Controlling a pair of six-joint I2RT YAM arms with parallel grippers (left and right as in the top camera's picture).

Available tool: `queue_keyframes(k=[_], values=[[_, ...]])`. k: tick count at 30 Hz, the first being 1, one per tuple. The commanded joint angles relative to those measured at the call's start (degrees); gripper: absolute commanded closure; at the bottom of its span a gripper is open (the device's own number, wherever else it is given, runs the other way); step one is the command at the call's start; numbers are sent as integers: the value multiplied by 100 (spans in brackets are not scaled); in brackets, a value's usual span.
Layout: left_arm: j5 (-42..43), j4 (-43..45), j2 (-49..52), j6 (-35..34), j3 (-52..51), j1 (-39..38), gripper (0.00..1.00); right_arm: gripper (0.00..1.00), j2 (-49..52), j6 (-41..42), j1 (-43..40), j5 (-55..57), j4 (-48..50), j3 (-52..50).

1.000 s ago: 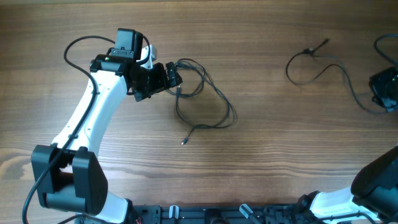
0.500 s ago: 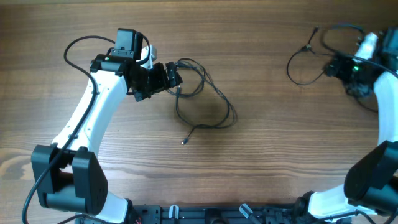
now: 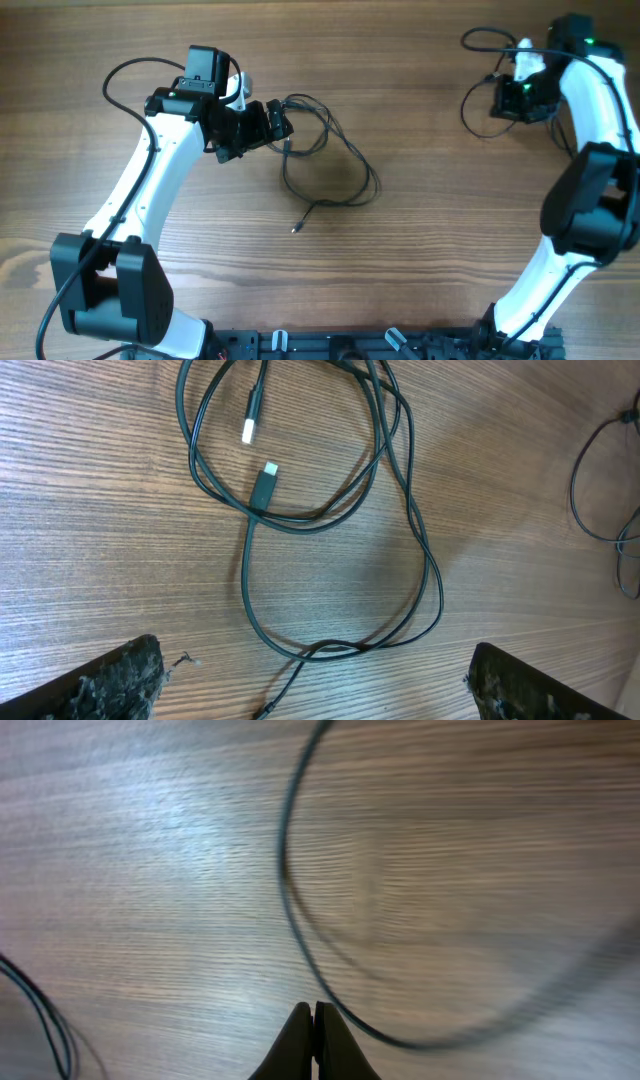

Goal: Untangle cables

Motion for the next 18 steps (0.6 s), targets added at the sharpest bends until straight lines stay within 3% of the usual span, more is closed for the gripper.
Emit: queue_keyframes(k=[1, 8, 18], values=[[-35, 15, 59, 92, -31, -15, 0, 95, 391, -66, 275, -326, 33, -4], [-35, 15, 59, 90, -31, -15, 0, 95, 758, 142, 608, 286, 83, -85], [-35, 15, 59, 90, -31, -15, 0, 95, 804, 138, 557, 1615, 1137, -789]])
